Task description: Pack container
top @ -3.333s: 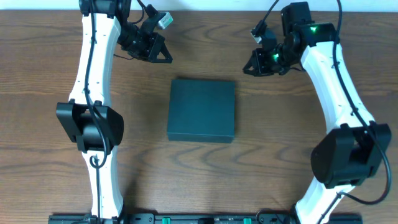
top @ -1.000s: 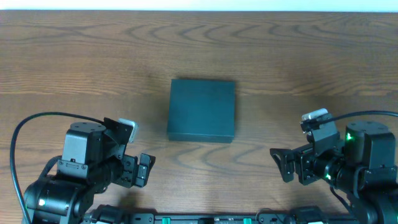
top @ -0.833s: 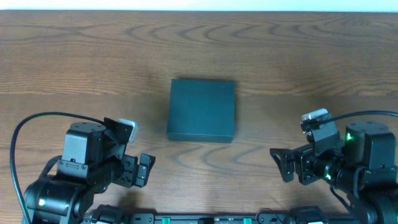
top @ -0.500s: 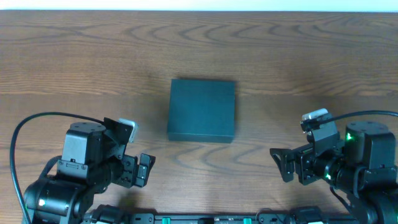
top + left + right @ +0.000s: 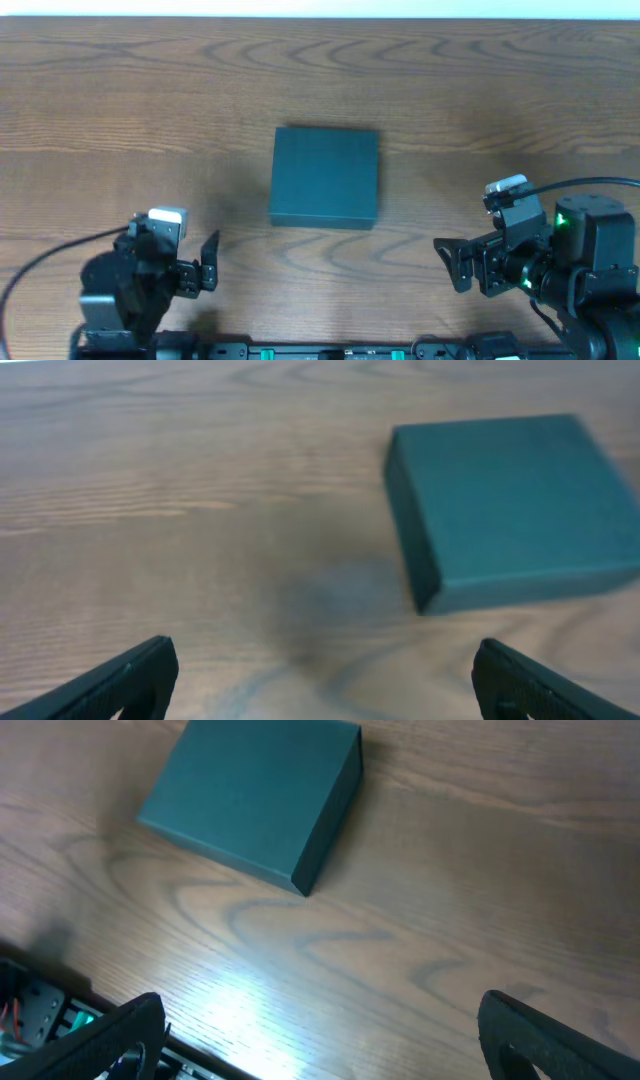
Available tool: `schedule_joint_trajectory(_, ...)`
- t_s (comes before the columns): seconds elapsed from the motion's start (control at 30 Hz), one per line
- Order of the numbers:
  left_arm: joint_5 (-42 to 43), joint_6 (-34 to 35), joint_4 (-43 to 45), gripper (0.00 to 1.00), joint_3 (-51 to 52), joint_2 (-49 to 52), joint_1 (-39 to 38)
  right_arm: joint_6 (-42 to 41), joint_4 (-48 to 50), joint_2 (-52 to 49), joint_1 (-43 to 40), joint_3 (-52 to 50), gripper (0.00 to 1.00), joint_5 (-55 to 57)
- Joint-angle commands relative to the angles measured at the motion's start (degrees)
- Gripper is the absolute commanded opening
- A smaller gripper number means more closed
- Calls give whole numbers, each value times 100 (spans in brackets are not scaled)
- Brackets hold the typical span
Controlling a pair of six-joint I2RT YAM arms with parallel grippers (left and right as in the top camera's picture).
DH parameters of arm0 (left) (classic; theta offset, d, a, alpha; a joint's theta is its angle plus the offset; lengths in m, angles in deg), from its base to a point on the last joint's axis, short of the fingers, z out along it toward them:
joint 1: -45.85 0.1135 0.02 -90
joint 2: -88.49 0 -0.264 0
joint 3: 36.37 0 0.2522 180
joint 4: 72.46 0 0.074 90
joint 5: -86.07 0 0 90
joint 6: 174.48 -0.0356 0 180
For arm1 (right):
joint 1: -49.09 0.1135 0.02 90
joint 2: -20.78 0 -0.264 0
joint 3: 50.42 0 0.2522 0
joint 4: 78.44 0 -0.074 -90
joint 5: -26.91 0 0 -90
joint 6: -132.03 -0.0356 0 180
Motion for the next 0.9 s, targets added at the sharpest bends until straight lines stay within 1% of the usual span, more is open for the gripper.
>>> schedule_joint_trajectory(0.0,-85,-129,358,95,754,-621,203,-48,-4,4,31,-7,99,-22)
schedule_joint_trajectory(0.2,-168,-129,901,95,1858,-1445,262,-48,-4,4,31,-7,99,-20)
schedule_joint_trajectory(0.37,-170,-129,1283,95,2474,-1781,260,-48,-4,4,31,-7,99,-20)
schedule_joint_trajectory(0.57,-212,-127,1508,95,2929,-2028,251,-48,-2,4,31,-7,99,-20)
schedule_joint_trajectory(0.87,-295,-127,1582,95,2935,-2039,247,-48,-4,4,31,-7,99,-20)
